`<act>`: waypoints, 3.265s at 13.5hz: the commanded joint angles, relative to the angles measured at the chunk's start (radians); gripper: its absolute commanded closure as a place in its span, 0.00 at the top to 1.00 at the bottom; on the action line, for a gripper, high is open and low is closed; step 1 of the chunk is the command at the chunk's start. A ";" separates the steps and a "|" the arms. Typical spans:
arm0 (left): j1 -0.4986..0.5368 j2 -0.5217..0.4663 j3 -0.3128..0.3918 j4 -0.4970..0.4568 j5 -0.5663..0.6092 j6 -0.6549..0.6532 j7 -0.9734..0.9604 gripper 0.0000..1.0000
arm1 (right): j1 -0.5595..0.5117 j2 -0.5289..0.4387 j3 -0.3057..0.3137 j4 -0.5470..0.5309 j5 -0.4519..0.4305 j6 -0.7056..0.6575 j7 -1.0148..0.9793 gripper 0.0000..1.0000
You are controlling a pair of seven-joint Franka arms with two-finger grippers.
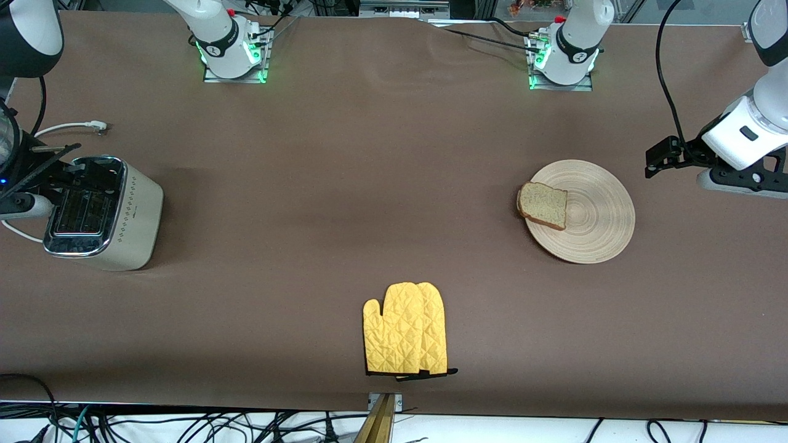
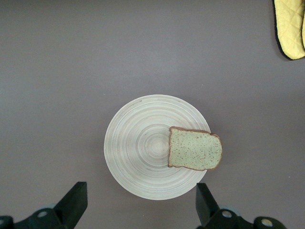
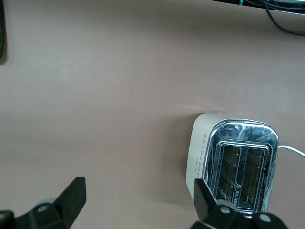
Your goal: Move plate and put bread in toaster
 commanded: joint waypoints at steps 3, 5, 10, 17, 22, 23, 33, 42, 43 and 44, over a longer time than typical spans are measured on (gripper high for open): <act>0.004 0.014 -0.001 0.038 0.005 -0.028 0.008 1.00 | -0.002 0.002 0.003 0.004 0.012 0.000 0.003 1.00; 0.004 0.014 -0.001 0.038 0.005 -0.030 0.008 1.00 | -0.002 0.004 0.003 0.004 0.012 0.000 0.000 1.00; 0.003 0.014 -0.003 0.038 0.005 -0.030 0.008 1.00 | -0.002 0.005 0.003 0.006 0.012 0.000 0.000 1.00; 0.003 0.014 -0.003 0.038 0.005 -0.030 0.010 1.00 | -0.002 0.005 0.003 0.004 0.011 0.000 -0.006 1.00; 0.038 0.065 -0.001 0.038 -0.017 -0.054 0.027 1.00 | -0.002 0.004 0.003 0.004 0.012 0.000 0.002 1.00; 0.064 0.074 0.000 0.039 -0.064 -0.056 0.052 1.00 | -0.002 0.005 0.003 0.004 0.012 0.001 -0.001 1.00; 0.493 0.410 0.000 0.036 -0.457 -0.071 0.643 1.00 | -0.004 0.005 0.003 0.004 0.012 0.001 -0.001 1.00; 0.627 0.678 -0.003 0.015 -0.541 -0.109 0.801 0.95 | -0.006 0.008 0.002 0.004 0.011 -0.002 0.003 1.00; 0.627 0.700 -0.004 0.000 -0.576 -0.109 0.800 0.93 | -0.007 0.007 0.002 0.004 0.011 -0.002 0.005 1.00; 0.624 0.723 -0.003 -0.003 -0.619 -0.108 0.800 0.90 | -0.006 0.007 0.002 0.004 0.012 -0.002 0.006 1.00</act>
